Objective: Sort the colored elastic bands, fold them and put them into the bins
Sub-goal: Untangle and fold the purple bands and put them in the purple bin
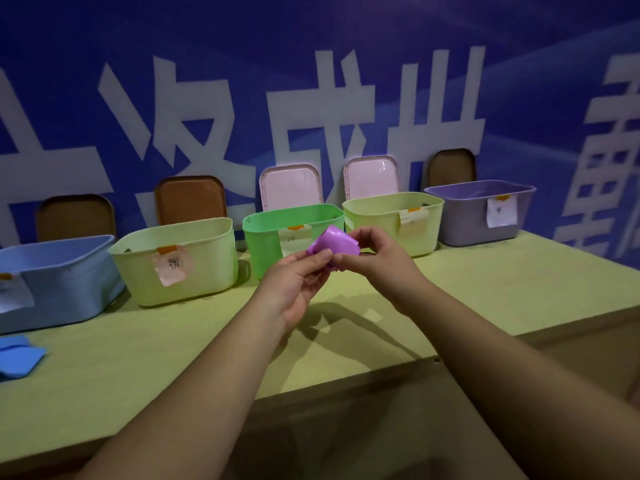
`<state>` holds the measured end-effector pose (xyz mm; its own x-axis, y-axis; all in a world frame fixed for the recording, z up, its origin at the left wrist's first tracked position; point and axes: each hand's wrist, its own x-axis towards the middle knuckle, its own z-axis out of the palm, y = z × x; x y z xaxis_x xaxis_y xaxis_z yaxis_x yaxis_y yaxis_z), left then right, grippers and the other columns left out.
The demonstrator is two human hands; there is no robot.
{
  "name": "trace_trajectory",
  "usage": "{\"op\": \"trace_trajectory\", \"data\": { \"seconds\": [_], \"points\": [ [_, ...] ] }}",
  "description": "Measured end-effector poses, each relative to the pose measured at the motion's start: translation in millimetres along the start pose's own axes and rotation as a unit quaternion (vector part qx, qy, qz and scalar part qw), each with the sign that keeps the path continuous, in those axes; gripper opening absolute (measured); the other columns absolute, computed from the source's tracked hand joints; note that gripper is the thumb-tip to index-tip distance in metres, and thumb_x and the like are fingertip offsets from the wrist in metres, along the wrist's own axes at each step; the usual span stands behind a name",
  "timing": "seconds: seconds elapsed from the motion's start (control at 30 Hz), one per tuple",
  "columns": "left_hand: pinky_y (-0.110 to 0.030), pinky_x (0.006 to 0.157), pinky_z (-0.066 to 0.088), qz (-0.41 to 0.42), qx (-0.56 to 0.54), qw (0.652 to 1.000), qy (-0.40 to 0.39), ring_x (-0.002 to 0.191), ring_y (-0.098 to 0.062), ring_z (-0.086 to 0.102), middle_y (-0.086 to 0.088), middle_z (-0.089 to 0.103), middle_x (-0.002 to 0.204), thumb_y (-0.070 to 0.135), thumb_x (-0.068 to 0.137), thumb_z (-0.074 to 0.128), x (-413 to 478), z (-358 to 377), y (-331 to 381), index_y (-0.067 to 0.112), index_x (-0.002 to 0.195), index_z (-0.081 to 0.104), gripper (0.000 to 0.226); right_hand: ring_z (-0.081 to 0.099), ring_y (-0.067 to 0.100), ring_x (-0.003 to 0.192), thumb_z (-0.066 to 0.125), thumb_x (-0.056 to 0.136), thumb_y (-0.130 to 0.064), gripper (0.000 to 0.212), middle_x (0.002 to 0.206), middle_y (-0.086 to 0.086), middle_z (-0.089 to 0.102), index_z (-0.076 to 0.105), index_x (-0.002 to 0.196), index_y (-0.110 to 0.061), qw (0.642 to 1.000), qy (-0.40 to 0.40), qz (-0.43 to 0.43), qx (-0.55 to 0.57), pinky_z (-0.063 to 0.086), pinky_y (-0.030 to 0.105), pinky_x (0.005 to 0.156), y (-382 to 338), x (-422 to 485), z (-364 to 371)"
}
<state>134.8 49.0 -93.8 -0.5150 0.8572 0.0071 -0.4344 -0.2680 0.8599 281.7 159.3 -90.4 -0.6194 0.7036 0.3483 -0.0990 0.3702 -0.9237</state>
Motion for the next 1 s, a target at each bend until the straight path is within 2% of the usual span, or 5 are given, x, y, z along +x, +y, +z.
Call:
{"op": "trace_trajectory", "data": {
  "seconds": [0.37, 0.5, 0.7, 0.8, 1.0],
  "points": [
    [-0.027, 0.080, 0.057, -0.018, 0.031, 0.991, -0.129, 0.093, -0.021, 0.070, -0.014, 0.073, 0.109, 0.013, 0.079, 0.083, -20.4, 105.4, -11.0, 0.007, 0.124, 0.063, 0.051, 0.071, 0.013, 0.104, 0.089, 0.086, -0.042, 0.049, 0.114, -0.006, 0.072, 0.065, 0.126, -0.028, 0.993, 0.058, -0.029, -0.094, 0.062, 0.030, 0.089, -44.2, -48.7, -102.8],
    [-0.028, 0.076, 0.061, -0.030, 0.053, 0.990, -0.129, 0.088, -0.024, 0.077, -0.016, 0.075, 0.107, 0.006, 0.087, 0.080, 2.1, 139.5, -32.9, 0.000, 0.131, 0.061, 0.048, 0.069, 0.016, 0.103, 0.086, 0.089, -0.043, 0.045, 0.113, -0.005, 0.070, 0.064, 0.125, -0.028, 0.990, 0.088, -0.015, -0.108, 0.062, 0.034, 0.089, -25.5, -46.2, -139.6],
    [-0.032, 0.078, 0.065, -0.025, 0.136, 0.981, -0.133, 0.096, -0.029, 0.077, -0.015, 0.078, 0.105, 0.003, 0.089, 0.082, 76.7, 192.6, -62.5, -0.001, 0.121, 0.066, 0.036, 0.071, 0.009, 0.094, 0.082, 0.089, -0.048, 0.044, 0.107, -0.006, 0.075, 0.068, 0.126, -0.027, 0.987, 0.145, 0.002, -0.068, 0.052, 0.017, 0.070, 23.5, -5.3, -197.8],
    [-0.038, 0.088, 0.066, -0.022, 0.159, 0.979, -0.126, 0.099, -0.026, 0.080, -0.015, 0.079, 0.112, 0.006, 0.085, 0.087, 127.2, 218.1, -72.9, -0.002, 0.125, 0.067, 0.045, 0.072, 0.007, 0.094, 0.082, 0.087, -0.052, 0.047, 0.107, -0.006, 0.078, 0.072, 0.125, -0.028, 0.984, 0.169, 0.006, -0.052, 0.052, 0.018, 0.071, 42.9, 28.6, -225.9],
    [-0.028, 0.076, 0.062, -0.080, 0.159, 0.980, -0.093, 0.089, -0.020, 0.081, -0.011, 0.083, 0.098, 0.010, 0.084, 0.089, 195.1, 255.8, -73.2, 0.000, 0.112, 0.077, 0.032, 0.073, 0.007, 0.097, 0.081, 0.082, -0.060, 0.051, 0.106, -0.010, 0.079, 0.075, 0.123, -0.030, 0.982, 0.171, 0.053, -0.054, 0.057, 0.026, 0.080, 45.2, 86.0, -263.9]
  ]
}}
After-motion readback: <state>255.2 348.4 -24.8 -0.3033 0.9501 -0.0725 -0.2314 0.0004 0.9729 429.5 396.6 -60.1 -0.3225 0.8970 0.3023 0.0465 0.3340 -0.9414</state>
